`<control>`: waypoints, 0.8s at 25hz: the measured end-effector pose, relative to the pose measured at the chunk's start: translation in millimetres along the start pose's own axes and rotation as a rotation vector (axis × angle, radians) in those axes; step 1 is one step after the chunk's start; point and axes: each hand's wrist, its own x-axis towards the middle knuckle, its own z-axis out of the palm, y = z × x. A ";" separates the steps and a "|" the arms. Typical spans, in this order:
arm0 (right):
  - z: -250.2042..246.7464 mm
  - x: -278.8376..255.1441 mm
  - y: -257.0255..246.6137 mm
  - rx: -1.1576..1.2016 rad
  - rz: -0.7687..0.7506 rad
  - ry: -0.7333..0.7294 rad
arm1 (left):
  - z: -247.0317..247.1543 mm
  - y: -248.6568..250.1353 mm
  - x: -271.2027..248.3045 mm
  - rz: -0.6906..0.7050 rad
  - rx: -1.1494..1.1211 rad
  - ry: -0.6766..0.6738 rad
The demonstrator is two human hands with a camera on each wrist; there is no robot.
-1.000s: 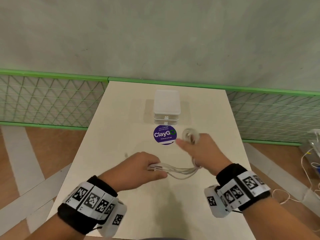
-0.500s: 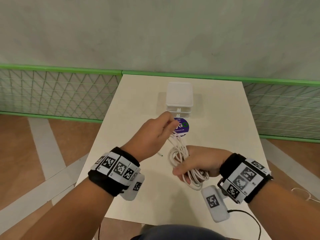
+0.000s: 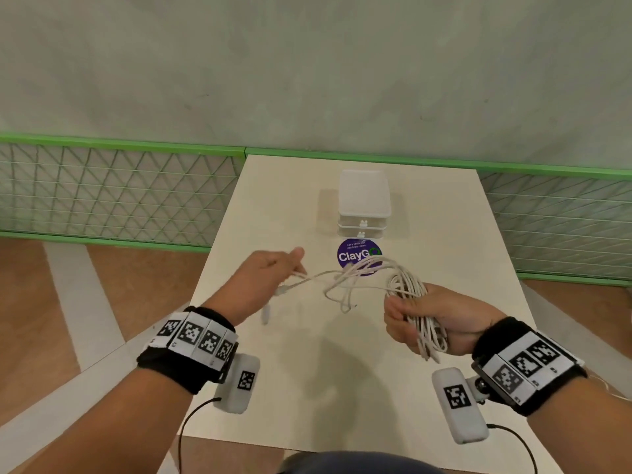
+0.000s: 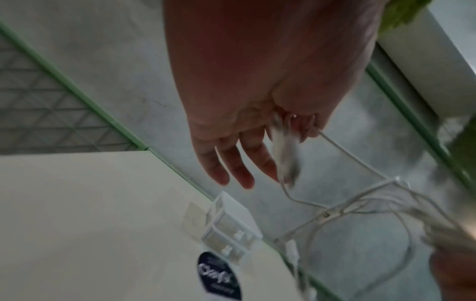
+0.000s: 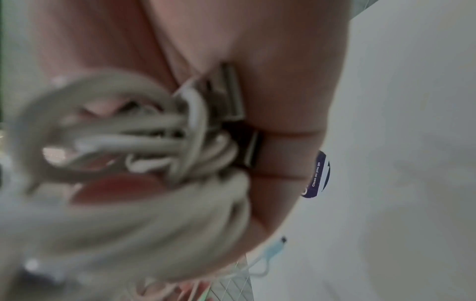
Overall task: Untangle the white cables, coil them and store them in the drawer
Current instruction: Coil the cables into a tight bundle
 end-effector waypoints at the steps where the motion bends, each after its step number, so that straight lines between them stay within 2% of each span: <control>1: 4.6 2.2 -0.1 0.059 0.007 0.020 | -4.3 -7.5 -2.0 -0.013 0.079 -0.042; 4: 18.6 8.2 -6.8 0.088 0.009 0.150 | -10.6 -33.5 -1.9 0.002 0.294 -0.058; 7: 37.5 16.1 -14.1 -0.123 0.036 0.278 | -25.4 -29.2 -8.3 0.110 0.323 -0.047; 10: 62.5 29.6 -19.5 -0.317 0.082 0.297 | -19.8 11.7 -22.9 0.328 0.213 -0.199; 12: 79.9 36.6 -24.2 -0.276 0.063 0.269 | -1.9 28.3 -25.6 0.404 0.128 -0.309; 14: 91.9 37.1 -29.6 -0.152 0.011 0.265 | 9.8 25.7 -20.2 0.360 -0.060 -0.301; 17: 97.5 33.5 -29.8 -0.034 -0.080 0.329 | 13.1 8.4 -18.6 0.194 -0.265 -0.229; 20: 98.2 36.1 -22.4 0.103 -0.128 0.425 | 16.4 0.7 -30.3 0.162 -0.299 -0.343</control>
